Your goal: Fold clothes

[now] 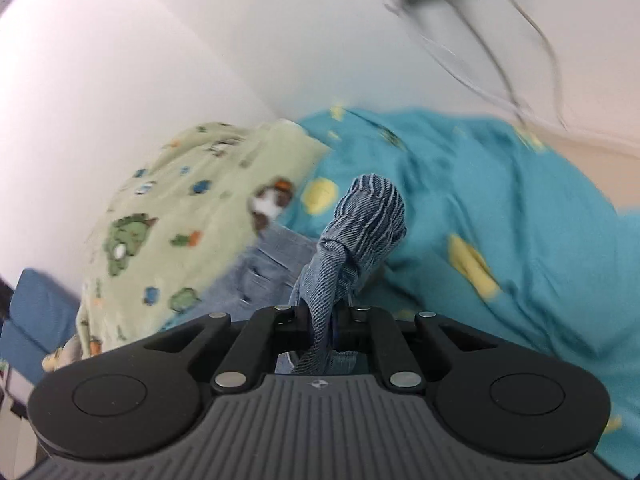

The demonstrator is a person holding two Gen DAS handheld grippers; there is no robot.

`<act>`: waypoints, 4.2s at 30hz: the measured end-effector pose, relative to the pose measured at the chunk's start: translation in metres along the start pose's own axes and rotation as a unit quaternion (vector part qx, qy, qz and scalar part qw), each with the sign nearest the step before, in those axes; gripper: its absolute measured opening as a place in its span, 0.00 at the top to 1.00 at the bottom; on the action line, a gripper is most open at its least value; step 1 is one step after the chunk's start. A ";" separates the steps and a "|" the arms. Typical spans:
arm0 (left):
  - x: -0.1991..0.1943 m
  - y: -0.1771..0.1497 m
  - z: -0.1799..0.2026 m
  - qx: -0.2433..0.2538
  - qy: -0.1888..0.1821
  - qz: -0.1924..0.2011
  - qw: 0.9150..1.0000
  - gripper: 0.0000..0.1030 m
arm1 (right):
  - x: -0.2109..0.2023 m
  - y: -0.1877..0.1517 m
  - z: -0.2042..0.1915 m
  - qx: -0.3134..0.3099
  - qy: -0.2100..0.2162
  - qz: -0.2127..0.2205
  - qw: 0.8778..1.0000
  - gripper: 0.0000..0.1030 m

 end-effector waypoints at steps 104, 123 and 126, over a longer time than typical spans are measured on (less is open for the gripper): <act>0.200 0.076 -0.034 -0.005 -0.228 -0.049 0.973 0.45 | 0.084 -0.346 -0.527 -0.750 0.320 -0.017 0.578 0.94; 0.199 0.098 -0.052 -0.025 -0.214 -0.033 0.976 0.46 | 0.080 -0.330 -0.571 -0.770 0.452 -0.072 0.445 0.34; 0.200 0.096 -0.052 -0.019 -0.208 -0.033 0.977 0.47 | 0.102 -0.333 -0.594 -0.751 0.453 -0.100 0.470 0.38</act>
Point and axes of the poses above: each gripper's, at about its wrist camera, not at the fingertips, and x roughly the way its jaws point, z to its right, y to its top, the point moved 3 cm from there along x, roughly the way its jaws point, and after that the axes turned 15 degrees about -x, right-handed, at the moved point
